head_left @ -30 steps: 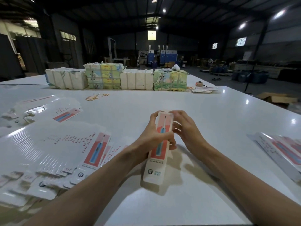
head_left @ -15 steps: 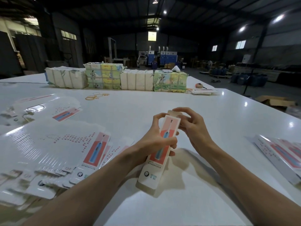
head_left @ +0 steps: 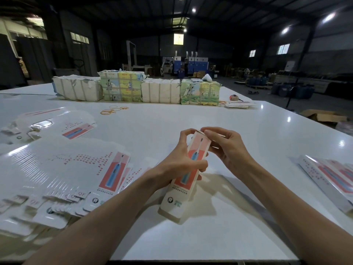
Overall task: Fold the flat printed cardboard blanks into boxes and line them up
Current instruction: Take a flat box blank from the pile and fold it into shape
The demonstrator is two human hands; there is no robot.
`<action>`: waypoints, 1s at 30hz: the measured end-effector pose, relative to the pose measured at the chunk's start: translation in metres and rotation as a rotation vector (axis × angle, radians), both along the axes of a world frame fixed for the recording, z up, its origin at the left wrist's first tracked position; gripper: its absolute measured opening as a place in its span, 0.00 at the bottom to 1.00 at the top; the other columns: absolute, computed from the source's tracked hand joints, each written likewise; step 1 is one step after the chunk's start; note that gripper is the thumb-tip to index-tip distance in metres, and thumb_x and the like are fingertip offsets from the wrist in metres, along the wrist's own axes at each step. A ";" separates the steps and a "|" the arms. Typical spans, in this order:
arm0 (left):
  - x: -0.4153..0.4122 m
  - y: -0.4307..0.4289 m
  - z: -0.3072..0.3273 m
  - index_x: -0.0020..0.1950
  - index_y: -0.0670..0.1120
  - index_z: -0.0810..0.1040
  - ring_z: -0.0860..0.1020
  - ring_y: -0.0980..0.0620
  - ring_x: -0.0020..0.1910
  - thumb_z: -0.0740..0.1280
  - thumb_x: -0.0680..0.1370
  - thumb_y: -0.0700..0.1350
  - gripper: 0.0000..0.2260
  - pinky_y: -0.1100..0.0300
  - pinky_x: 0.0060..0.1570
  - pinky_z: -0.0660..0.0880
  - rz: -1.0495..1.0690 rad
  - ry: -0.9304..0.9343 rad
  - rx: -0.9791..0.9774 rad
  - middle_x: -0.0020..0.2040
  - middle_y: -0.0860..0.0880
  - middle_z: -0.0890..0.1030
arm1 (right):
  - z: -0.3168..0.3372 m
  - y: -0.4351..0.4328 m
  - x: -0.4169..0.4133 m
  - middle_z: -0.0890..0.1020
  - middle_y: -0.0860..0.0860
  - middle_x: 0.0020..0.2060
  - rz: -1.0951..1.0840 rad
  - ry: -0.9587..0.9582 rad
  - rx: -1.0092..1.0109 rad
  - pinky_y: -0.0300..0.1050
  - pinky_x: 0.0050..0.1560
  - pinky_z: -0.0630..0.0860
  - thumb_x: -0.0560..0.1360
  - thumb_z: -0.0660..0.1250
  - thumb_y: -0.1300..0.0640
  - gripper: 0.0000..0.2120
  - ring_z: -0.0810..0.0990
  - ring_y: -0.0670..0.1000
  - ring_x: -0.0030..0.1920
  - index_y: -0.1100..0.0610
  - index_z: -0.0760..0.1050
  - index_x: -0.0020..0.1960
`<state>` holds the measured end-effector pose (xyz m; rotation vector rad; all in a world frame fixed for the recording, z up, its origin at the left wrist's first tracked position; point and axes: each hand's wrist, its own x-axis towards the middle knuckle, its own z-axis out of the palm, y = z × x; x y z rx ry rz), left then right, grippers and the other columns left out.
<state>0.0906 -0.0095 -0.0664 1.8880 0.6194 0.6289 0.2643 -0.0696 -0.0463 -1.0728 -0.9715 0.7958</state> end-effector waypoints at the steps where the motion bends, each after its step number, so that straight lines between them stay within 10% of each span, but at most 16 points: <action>1: 0.000 0.000 0.000 0.70 0.69 0.54 0.85 0.42 0.52 0.76 0.68 0.47 0.41 0.53 0.44 0.86 -0.002 0.002 0.004 0.63 0.45 0.77 | 0.001 0.000 0.000 0.87 0.61 0.51 0.000 0.009 -0.003 0.49 0.46 0.85 0.81 0.71 0.60 0.08 0.87 0.59 0.51 0.62 0.86 0.55; 30: 0.001 0.017 -0.006 0.69 0.68 0.57 0.86 0.54 0.42 0.78 0.69 0.42 0.41 0.60 0.36 0.83 0.052 -0.129 -0.073 0.57 0.46 0.75 | -0.010 0.004 -0.006 0.88 0.52 0.50 -0.046 -0.231 0.066 0.47 0.53 0.85 0.82 0.70 0.59 0.06 0.88 0.54 0.54 0.60 0.84 0.55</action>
